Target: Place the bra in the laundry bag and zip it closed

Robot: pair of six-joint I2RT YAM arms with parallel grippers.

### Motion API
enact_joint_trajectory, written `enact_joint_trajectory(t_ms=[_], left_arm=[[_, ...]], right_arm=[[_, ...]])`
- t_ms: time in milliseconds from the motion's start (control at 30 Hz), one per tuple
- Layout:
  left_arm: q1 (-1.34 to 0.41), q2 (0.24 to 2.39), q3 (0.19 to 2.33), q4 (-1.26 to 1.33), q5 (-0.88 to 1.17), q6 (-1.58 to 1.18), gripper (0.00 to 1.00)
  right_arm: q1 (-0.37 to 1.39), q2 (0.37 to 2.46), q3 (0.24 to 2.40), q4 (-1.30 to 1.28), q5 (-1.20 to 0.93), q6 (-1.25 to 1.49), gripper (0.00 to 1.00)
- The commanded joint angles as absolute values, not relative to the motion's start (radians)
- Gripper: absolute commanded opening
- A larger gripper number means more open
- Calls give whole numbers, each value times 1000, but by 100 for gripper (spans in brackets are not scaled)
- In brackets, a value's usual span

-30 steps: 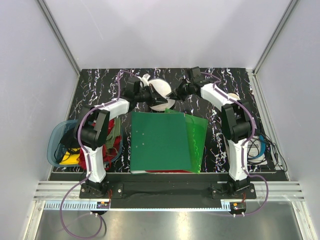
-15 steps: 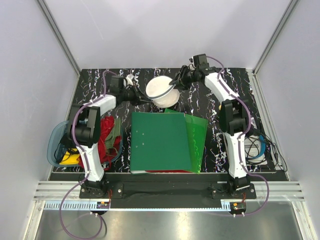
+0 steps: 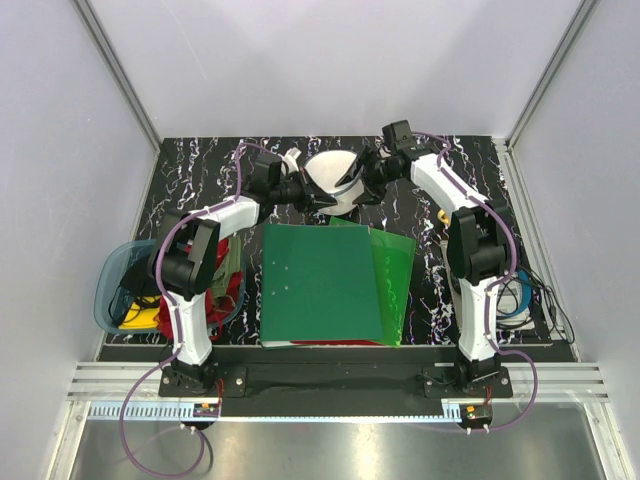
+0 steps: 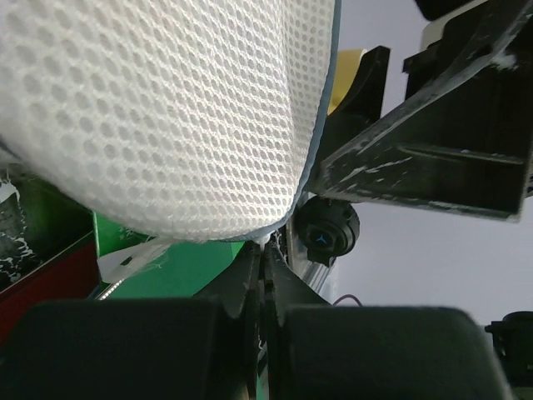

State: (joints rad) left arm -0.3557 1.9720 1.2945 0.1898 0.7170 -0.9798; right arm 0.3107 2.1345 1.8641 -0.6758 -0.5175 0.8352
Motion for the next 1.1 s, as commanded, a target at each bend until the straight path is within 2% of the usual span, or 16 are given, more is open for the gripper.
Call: enact_joint_trajectory(t_ms=[0, 33, 67, 200, 300, 533, 600, 633, 667, 733, 767, 900, 933, 967, 1000, 1067], left_arm=[[-371, 1971, 1319, 265, 704, -1011, 0], [-374, 1977, 1321, 265, 707, -1014, 0], [-376, 1977, 1322, 265, 707, -1017, 0], [-364, 1982, 1339, 188, 700, -973, 0], [-307, 1983, 1385, -131, 637, -876, 0], [-227, 1990, 1515, -371, 551, -732, 0], [-232, 1993, 1566, -472, 497, -697, 2], [-235, 1994, 1598, -515, 476, -651, 7], [-247, 1988, 1653, -555, 416, -625, 23], [-267, 1971, 1704, -671, 339, -538, 36], [-300, 1947, 1745, -708, 234, -507, 42], [-412, 1834, 1715, -828, 11, -405, 53], [-437, 1804, 1683, -830, -24, -396, 54], [-484, 1768, 1652, -830, -81, -396, 55], [-511, 1706, 1588, -830, -106, -396, 65], [-578, 1640, 1533, -833, -145, -396, 69]], right_arm=[[321, 2128, 1876, -548, -535, 908, 67], [319, 2146, 1885, -540, -541, 919, 63], [321, 2158, 1894, -537, -538, 919, 47], [287, 2187, 1919, -538, -523, 899, 10], [247, 2191, 1914, -538, -537, 835, 6], [229, 2217, 1951, -546, -624, 744, 7], [227, 2210, 1960, -563, -617, 727, 11], [227, 2209, 1976, -584, -606, 712, 30], [229, 2209, 1992, -657, -589, 691, 37], [229, 2210, 2067, -771, -482, 606, 58], [229, 2214, 2101, -916, -424, 571, 63], [250, 2163, 2201, -1147, -87, 393, 82], [258, 2142, 2191, -1170, -36, 373, 97], [280, 2117, 2159, -1210, 16, 347, 100], [294, 2056, 2128, -1216, 108, 336, 100], [349, 1978, 2001, -1207, 185, 325, 100]])
